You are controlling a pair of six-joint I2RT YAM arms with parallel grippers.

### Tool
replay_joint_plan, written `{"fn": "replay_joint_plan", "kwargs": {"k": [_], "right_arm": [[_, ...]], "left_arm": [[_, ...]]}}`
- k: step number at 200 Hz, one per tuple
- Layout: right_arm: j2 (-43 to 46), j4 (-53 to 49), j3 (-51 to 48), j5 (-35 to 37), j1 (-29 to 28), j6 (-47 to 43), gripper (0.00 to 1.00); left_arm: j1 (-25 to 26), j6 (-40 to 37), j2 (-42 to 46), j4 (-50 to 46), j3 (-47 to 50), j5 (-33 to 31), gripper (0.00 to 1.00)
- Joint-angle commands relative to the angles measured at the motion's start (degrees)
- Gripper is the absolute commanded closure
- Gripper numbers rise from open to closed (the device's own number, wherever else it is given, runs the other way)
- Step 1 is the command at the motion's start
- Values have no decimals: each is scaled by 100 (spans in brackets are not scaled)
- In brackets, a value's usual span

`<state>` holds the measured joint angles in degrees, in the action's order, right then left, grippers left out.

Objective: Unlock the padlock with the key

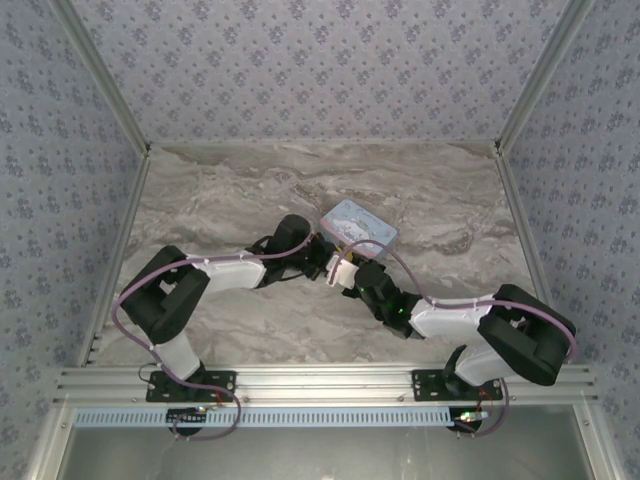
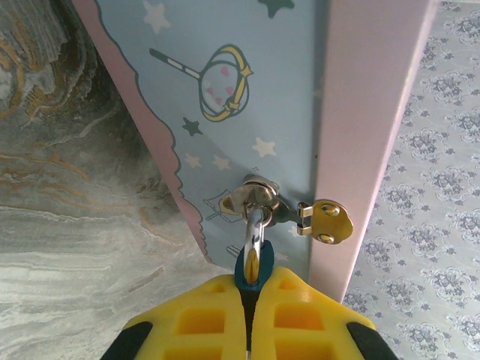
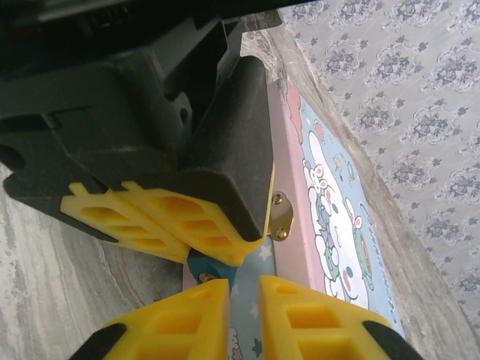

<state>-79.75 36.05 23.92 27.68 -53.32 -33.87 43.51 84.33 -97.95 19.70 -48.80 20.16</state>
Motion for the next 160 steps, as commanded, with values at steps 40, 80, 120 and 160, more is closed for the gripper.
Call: {"fn": "replay_joint_plan", "kwargs": {"k": [40, 80, 120, 160], "right_arm": [[-40, 82, 89, 127, 69, 141, 92], [108, -42, 17, 114, 161, 241, 100], [532, -660, 94, -256, 361, 680, 100], [749, -886, 91, -512, 505, 822, 100]], "left_arm": [[51, 74, 231, 249, -7, 49, 99], [52, 72, 255, 227, 6, 32, 99], [48, 69, 250, 229, -26, 14, 99], [52, 65, 259, 228, -37, -4, 99]]}}
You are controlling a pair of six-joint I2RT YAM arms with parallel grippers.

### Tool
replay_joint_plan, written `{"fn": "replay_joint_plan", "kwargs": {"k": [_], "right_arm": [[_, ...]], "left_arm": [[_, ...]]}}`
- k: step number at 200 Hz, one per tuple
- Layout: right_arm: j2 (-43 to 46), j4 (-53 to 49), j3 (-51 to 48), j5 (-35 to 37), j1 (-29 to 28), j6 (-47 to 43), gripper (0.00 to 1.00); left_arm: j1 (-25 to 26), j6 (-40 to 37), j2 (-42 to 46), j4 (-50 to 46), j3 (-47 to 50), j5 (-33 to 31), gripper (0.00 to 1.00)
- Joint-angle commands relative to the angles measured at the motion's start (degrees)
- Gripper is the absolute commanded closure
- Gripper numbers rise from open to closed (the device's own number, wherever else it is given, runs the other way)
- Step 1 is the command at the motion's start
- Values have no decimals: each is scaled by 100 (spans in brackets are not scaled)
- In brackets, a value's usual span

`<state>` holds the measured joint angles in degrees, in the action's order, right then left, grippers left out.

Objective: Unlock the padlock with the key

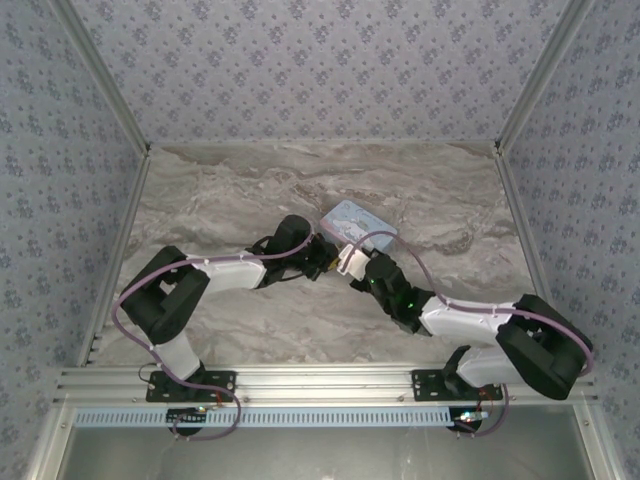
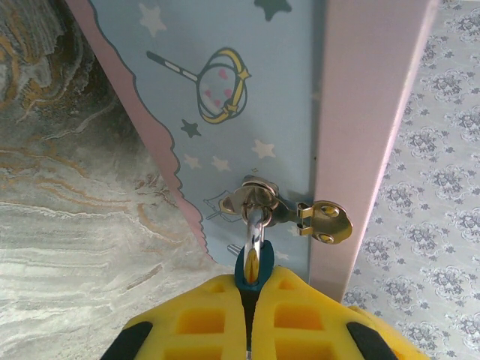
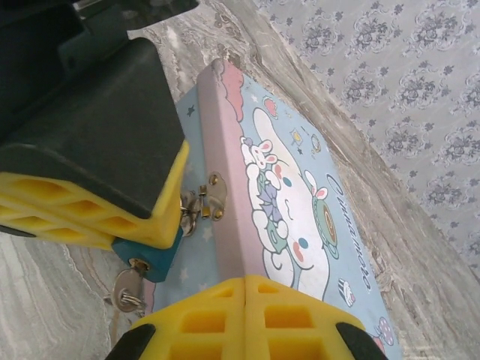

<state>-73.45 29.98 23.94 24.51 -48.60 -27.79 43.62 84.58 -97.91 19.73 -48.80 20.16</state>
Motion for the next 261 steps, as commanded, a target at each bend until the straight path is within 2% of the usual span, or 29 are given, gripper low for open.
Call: {"fn": "replay_joint_plan", "kwargs": {"k": [1, 62, 76, 92, 133, 261], "right_arm": [[116, -280, 86, -194, 29, 205, 100], [205, -86, -98, 260, -311, -703, 64], [280, -158, -138, 339, -395, -844, 58], [297, -127, -212, 466, -473, -924, 54], [-37, 291, -259, 701, -593, -1073, 55], [-400, 524, 37, 501, -553, -968, 67]], "left_arm": [[41, 41, 255, 225, -35, -4, 99], [20, 57, 324, 195, -71, 6, 99], [15, 71, 332, 197, -69, 11, 99], [12, 89, 349, 216, -77, 30, 99], [10, 86, 404, 125, -153, 56, 99], [19, 118, 518, 15, -152, 32, 99]]}}
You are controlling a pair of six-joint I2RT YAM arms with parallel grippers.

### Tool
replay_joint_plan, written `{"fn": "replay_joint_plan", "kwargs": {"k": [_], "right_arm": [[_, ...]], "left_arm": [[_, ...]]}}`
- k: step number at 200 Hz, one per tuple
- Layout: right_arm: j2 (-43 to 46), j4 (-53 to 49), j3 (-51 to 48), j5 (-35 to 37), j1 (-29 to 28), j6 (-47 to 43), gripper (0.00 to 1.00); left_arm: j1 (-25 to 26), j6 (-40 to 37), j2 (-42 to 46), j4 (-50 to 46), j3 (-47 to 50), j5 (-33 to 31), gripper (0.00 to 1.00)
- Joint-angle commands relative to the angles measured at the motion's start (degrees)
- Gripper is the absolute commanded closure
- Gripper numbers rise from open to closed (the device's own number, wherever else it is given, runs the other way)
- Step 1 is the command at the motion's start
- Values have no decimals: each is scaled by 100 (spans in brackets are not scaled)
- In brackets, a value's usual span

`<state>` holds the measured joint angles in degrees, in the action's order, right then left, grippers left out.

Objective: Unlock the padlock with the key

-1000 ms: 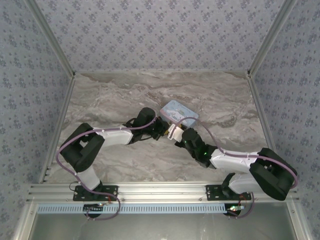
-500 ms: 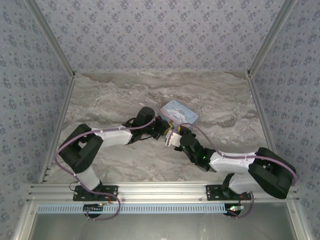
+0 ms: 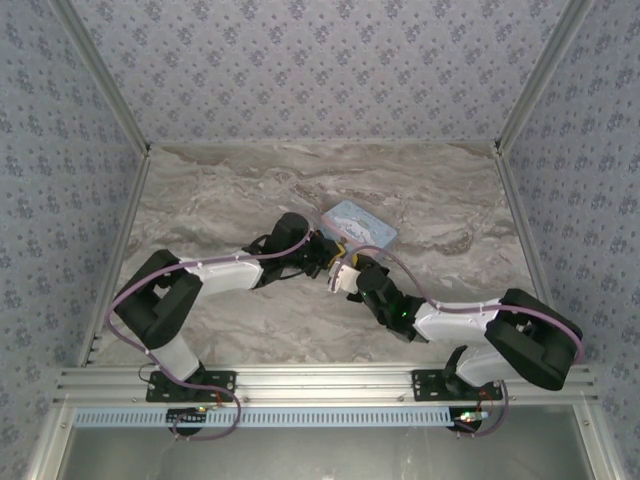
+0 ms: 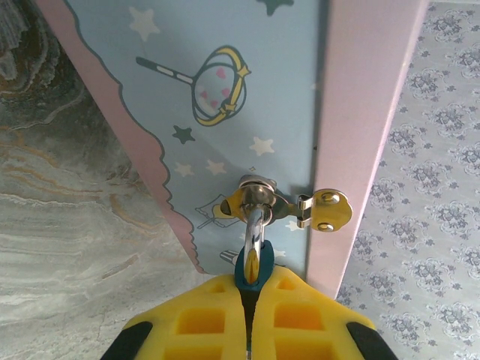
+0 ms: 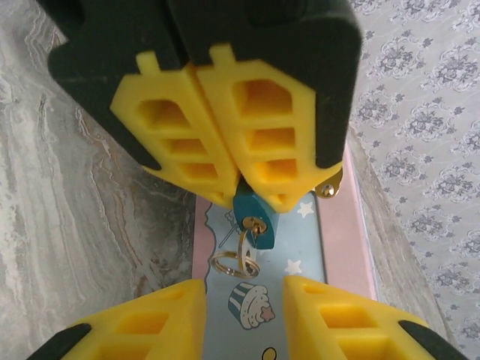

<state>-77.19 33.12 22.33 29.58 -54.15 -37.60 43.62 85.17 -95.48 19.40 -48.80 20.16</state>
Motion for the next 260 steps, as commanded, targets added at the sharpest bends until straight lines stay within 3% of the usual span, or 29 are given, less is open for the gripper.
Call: {"fn": "replay_joint_plan", "kwargs": {"k": [1, 57, 100, 176, 219, 260], "right_arm": [[-30, 206, 196, -5, 2, 15, 67], [-51, 183, 290, -62, 45, 100, 75], [-138, 190, 353, -58, 46, 139, 86], [-188, 297, 430, -50, 131, 321, 88], [-24, 65, 572, -128, 303, 1004, 100], [74, -391, 781, -512, 432, 1806, 100]], "left_arm": [[22, 60, 276, 51, -154, 36, 100], [17, 58, 285, 60, -139, 32, 100], [16, 67, 292, 84, -117, 36, 100], [41, 70, 258, 84, -125, 52, 100], [58, 84, 240, 101, -130, 57, 100], [77, 103, 206, 141, -148, 58, 100]]}}
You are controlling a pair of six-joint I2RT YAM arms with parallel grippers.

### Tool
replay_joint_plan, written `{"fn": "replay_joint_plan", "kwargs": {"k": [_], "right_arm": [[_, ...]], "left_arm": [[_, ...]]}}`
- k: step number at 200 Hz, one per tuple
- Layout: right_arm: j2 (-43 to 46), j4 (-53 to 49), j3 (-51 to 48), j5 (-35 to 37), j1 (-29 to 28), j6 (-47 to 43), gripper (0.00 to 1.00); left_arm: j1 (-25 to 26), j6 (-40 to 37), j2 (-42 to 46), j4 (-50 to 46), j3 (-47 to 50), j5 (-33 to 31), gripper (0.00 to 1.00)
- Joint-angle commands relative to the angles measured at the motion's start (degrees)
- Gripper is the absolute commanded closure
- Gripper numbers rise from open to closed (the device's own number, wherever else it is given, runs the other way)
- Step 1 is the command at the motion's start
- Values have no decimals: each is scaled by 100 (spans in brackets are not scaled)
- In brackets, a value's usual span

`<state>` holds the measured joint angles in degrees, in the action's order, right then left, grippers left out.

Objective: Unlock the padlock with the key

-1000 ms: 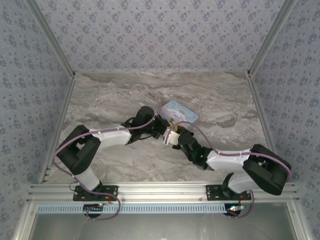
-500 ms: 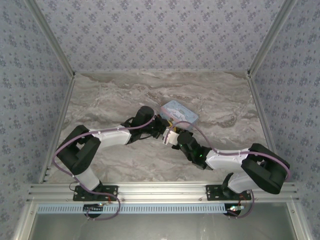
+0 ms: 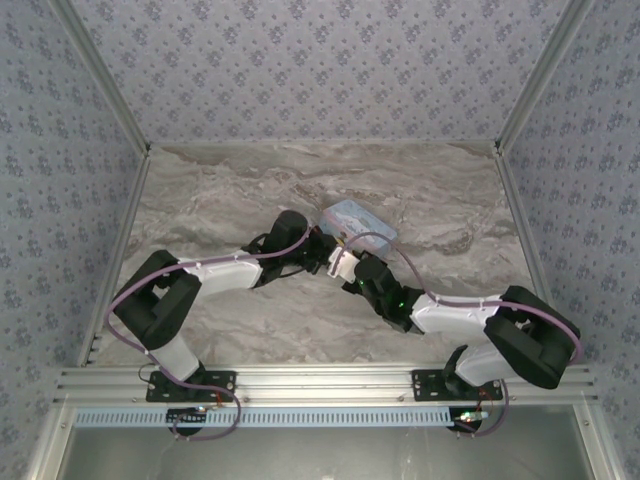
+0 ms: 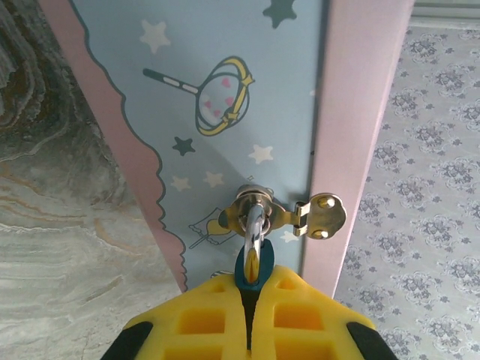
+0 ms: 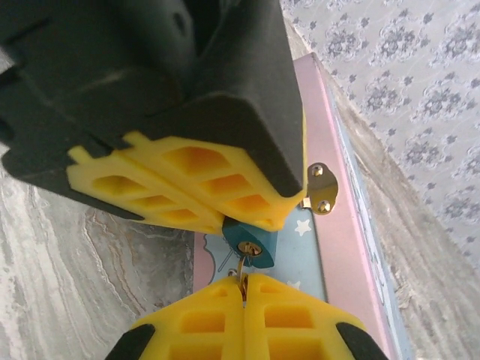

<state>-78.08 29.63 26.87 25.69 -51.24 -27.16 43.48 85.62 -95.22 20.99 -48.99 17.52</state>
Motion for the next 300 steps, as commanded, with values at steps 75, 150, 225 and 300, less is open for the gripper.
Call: {"fn": "replay_joint_plan", "kwargs": {"k": [75, 150, 225, 300], "right_arm": [[101, -263, 319, -720, 379, 1983, 100], [359, -1062, 239, -1066, 541, 2189, 100], [378, -1222, -302, -835, 554, 2335, 100], [586, -1686, -270, -1018, 771, 3116, 100]], "left_arm": [[106, 95, 150, 19, -102, 282, 100], [107, 77, 166, -32, -76, 202, 91], [108, 49, 377, -224, 113, 24, 75], [-333, -674, 1130, -1578, 99, -223, 49]]}}
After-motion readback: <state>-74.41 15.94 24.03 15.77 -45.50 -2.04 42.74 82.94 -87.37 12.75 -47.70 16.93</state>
